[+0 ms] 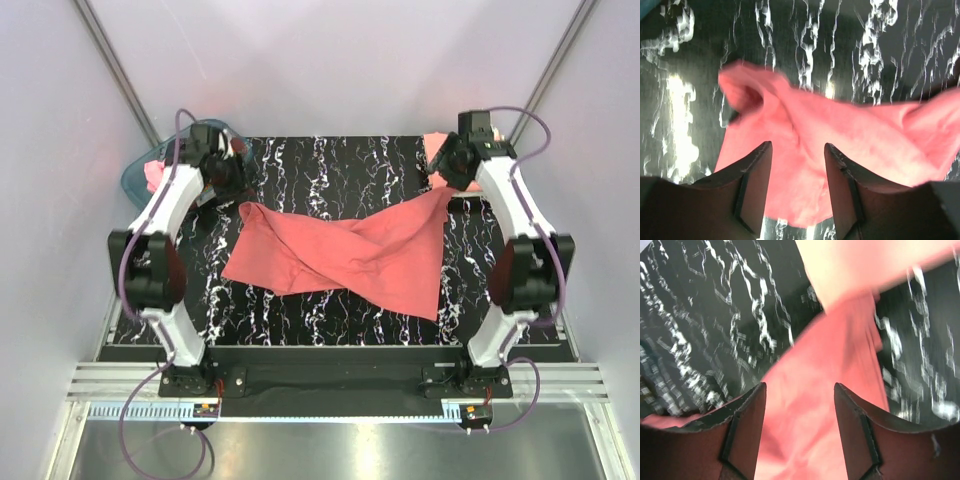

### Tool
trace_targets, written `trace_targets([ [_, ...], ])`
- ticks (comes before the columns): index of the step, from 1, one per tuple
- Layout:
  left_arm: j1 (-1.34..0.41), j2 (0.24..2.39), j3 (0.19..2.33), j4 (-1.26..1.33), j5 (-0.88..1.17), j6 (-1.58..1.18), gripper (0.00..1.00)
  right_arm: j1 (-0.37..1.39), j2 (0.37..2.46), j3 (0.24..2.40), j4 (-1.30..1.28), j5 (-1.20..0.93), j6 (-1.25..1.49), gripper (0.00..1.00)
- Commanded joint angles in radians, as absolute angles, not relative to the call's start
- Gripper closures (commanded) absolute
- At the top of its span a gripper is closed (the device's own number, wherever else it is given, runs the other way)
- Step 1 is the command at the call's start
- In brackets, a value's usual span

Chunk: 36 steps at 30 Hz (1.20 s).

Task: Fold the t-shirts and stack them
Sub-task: Flatten the tshirt out

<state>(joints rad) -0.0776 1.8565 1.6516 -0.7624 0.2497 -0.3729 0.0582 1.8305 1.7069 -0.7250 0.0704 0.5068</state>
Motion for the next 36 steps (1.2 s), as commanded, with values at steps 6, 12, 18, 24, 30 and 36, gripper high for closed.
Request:
trace_targets([
  [6, -0.078, 1.401, 1.192, -0.605, 0.194, -0.399, 0.45, 0.057, 1.291, 1.180, -0.907, 0.029, 1.017, 0.39],
  [12, 0.033, 1.293, 1.011, -0.554, 0.310, -0.460, 0.45, 0.057, 1.059, 0.840, -0.977, 0.014, 1.178, 0.40],
  [18, 0.107, 1.284, 0.933, -0.554, 0.328, -0.505, 0.44, 0.058, 1.043, 0.697, -1.006, 0.003, 1.218, 0.41],
  [24, 0.152, 1.269, 0.881, -0.531, 0.286, -0.543, 0.44, 0.058, 1.022, 0.539, -0.840, -0.052, 1.308, 0.43],
  [30, 0.213, 1.239, 0.851, -0.522, 0.221, -0.603, 0.46, 0.060, 1.020, 0.520, -0.816, 0.024, 1.356, 0.47],
  [36, 0.235, 1.269, 0.861, -0.514, 0.288, -0.629, 0.47, 0.060, 1.109, 0.567, -0.830, 0.058, 1.335, 0.47],
])
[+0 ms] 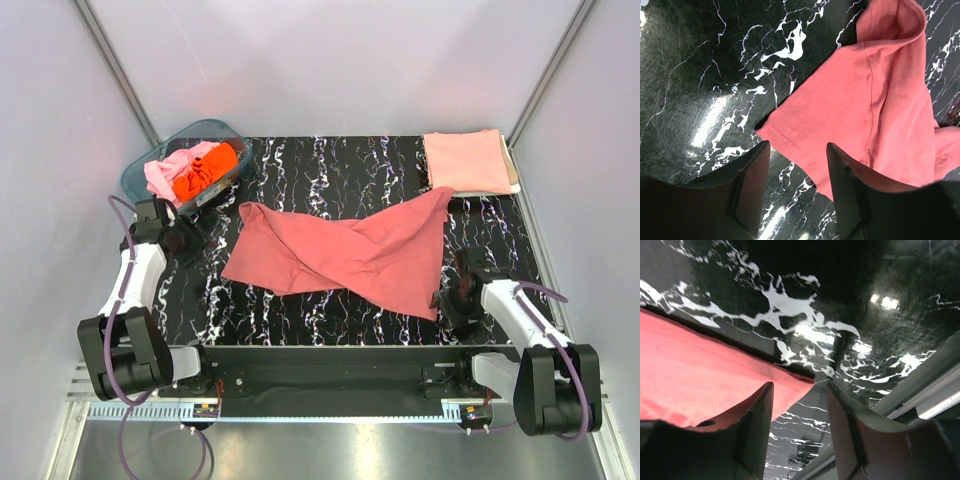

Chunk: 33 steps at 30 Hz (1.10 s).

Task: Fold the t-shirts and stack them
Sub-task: Flatten the tshirt out

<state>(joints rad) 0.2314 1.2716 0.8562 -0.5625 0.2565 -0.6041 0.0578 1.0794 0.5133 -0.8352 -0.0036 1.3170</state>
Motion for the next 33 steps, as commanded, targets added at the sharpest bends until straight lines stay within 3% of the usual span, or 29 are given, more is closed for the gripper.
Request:
trace_targets([
  [1, 0.235, 1.273, 0.858, -0.512, 0.291, -0.635, 0.47, 0.060, 1.118, 0.572, -0.830, 0.063, 1.330, 0.48],
  [4, 0.235, 1.269, 0.845, -0.511, 0.281, -0.626, 0.47, 0.060, 1.135, 0.580, -0.833, 0.066, 1.322, 0.48],
  [7, 0.235, 1.258, 0.838, -0.509, 0.252, -0.621, 0.47, 0.060, 1.132, 0.580, -0.831, 0.072, 1.328, 0.56],
  [12, 0.233, 1.261, 0.815, -0.486, 0.325, -0.611, 0.45, 0.060, 1.134, 0.580, -0.795, 0.068, 1.306, 1.00],
  [18, 0.207, 1.273, 0.744, -0.445, 0.364, -0.607, 0.43, 0.060, 1.127, 0.568, -0.758, 0.023, 1.305, 1.00],
  [26, 0.152, 1.338, 0.686, -0.426, 0.198, -0.655, 0.46, 0.060, 1.114, 0.618, -0.730, -0.035, 1.289, 0.78],
  [33, 0.152, 1.428, 0.703, -0.393, 0.127, -0.681, 0.48, 0.060, 1.052, 0.618, -0.752, -0.029, 1.284, 0.75],
])
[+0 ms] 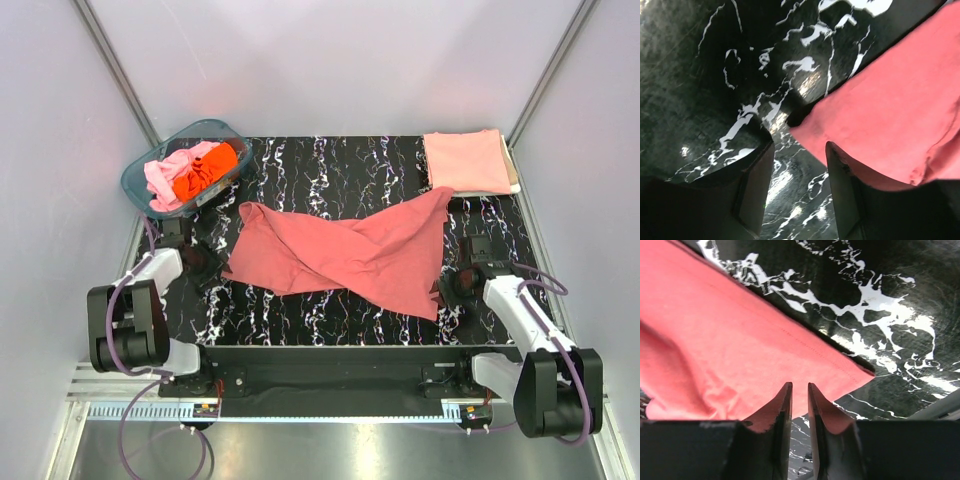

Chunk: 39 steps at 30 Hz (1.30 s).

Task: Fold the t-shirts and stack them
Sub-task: Flatten the tshirt out

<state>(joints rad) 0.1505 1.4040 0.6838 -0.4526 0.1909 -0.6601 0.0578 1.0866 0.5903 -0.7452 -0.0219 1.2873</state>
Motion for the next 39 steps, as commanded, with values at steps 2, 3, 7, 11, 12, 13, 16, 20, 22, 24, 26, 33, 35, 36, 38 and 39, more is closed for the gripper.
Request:
trace_targets([
  [2, 0.147, 1.453, 0.703, -0.376, 0.117, -0.686, 0.48, 0.060, 1.035, 0.615, -0.752, -0.028, 1.289, 0.74],
  [3, 0.147, 1.463, 0.707, -0.371, 0.109, -0.689, 0.48, 0.058, 1.035, 0.614, -0.752, -0.026, 1.292, 0.74],
  [7, 0.147, 1.506, 0.721, -0.361, 0.097, -0.690, 0.54, 0.060, 1.042, 0.627, -0.758, -0.031, 1.287, 0.73],
  [11, 0.130, 1.499, 0.716, -0.354, 0.117, -0.678, 0.77, 0.060, 1.045, 0.653, -0.794, -0.040, 1.288, 0.73],
  [12, 0.126, 1.491, 0.716, -0.357, 0.121, -0.667, 0.81, 0.060, 1.046, 0.660, -0.837, -0.040, 1.293, 0.71],
  [13, 0.121, 1.473, 0.715, -0.360, 0.127, -0.663, 0.88, 0.060, 1.046, 0.664, -0.857, -0.043, 1.299, 0.67],
  [16, 0.120, 1.410, 0.729, -0.379, 0.158, -0.650, 1.00, 0.060, 1.049, 0.661, -0.902, -0.100, 1.319, 0.65],
  [20, 0.104, 1.335, 0.816, -0.396, 0.219, -0.663, 1.00, 0.061, 1.045, 0.634, -0.926, -0.118, 1.356, 0.61],
  [22, 0.092, 1.318, 0.857, -0.391, 0.235, -0.672, 1.00, 0.063, 1.046, 0.623, -0.922, -0.118, 1.359, 0.58],
  [24, 0.069, 1.330, 0.926, -0.391, 0.245, -0.667, 1.00, 0.063, 1.055, 0.608, -0.925, -0.110, 1.365, 0.56],
  [26, 0.058, 1.347, 0.974, -0.391, 0.248, -0.666, 1.00, 0.066, 1.078, 0.586, -0.925, -0.115, 1.379, 0.55],
  [33, 0.054, 1.387, 1.035, -0.385, 0.279, -0.666, 1.00, 0.074, 1.192, 0.554, -0.902, -0.117, 1.387, 0.52],
  [35, 0.051, 1.388, 1.054, -0.382, 0.284, -0.664, 1.00, 0.075, 1.215, 0.554, -0.893, -0.101, 1.405, 0.51],
  [36, 0.049, 1.393, 1.060, -0.383, 0.285, -0.664, 1.00, 0.077, 1.219, 0.552, -0.890, -0.095, 1.411, 0.51],
  [38, 0.049, 1.397, 1.075, -0.380, 0.287, -0.660, 1.00, 0.077, 1.239, 0.571, -0.896, -0.062, 1.423, 0.49],
  [39, 0.049, 1.407, 1.080, -0.379, 0.288, -0.655, 1.00, 0.080, 1.246, 0.575, -0.903, -0.058, 1.431, 0.49],
])
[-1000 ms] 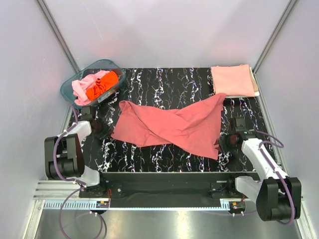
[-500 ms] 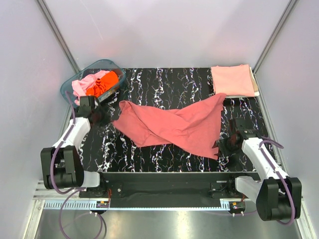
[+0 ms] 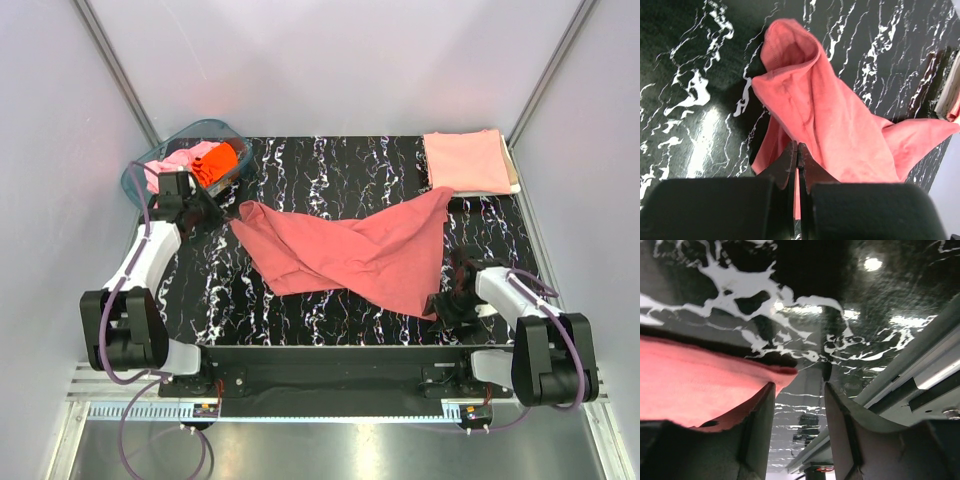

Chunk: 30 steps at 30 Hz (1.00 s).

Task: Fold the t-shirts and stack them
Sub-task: Flatten the tshirt out

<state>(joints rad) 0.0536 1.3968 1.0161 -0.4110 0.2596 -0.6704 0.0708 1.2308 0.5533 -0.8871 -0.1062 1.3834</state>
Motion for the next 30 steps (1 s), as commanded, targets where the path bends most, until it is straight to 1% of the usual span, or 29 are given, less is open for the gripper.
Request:
trace_targets([
  [1, 0.048, 1.410, 1.081, -0.377, 0.294, -0.652, 1.00, 0.086, 1.253, 0.583, -0.908, -0.043, 1.443, 0.48],
  [4, 0.048, 1.424, 1.081, -0.368, 0.314, -0.652, 1.00, 0.142, 1.273, 0.604, -0.914, -0.006, 1.506, 0.49],
  [6, 0.048, 1.425, 1.075, -0.356, 0.334, -0.655, 1.00, 0.179, 1.287, 0.636, -0.925, 0.061, 1.535, 0.50],
  [11, 0.046, 1.413, 1.080, -0.353, 0.351, -0.652, 1.00, 0.184, 1.327, 0.683, -0.910, 0.120, 1.528, 0.52],
  [13, 0.048, 1.404, 1.081, -0.351, 0.353, -0.650, 1.00, 0.183, 1.342, 0.699, -0.890, 0.161, 1.508, 0.56],
  [15, 0.048, 1.394, 1.085, -0.351, 0.351, -0.646, 1.00, 0.183, 1.368, 0.704, -0.867, 0.167, 1.496, 0.63],
  [16, 0.046, 1.391, 1.089, -0.353, 0.350, -0.644, 1.00, 0.183, 1.377, 0.703, -0.852, 0.155, 1.485, 0.75],
  [18, 0.048, 1.387, 1.095, -0.351, 0.347, -0.637, 1.00, 0.184, 1.405, 0.699, -0.810, 0.143, 1.477, 0.89],
  [19, 0.046, 1.385, 1.100, -0.353, 0.345, -0.634, 1.00, 0.183, 1.413, 0.701, -0.804, 0.149, 1.471, 1.00],
  [23, 0.046, 1.358, 1.106, -0.362, 0.339, -0.617, 1.00, 0.183, 1.405, 0.724, -0.801, 0.202, 1.385, 1.00],
  [26, 0.046, 1.324, 1.112, -0.367, 0.351, -0.620, 1.00, 0.183, 1.301, 0.773, -0.801, 0.265, 1.260, 1.00],
  [30, 0.035, 1.283, 1.134, -0.376, 0.397, -0.640, 1.00, 0.183, 1.091, 0.868, -0.810, 0.333, 1.117, 1.00],
])
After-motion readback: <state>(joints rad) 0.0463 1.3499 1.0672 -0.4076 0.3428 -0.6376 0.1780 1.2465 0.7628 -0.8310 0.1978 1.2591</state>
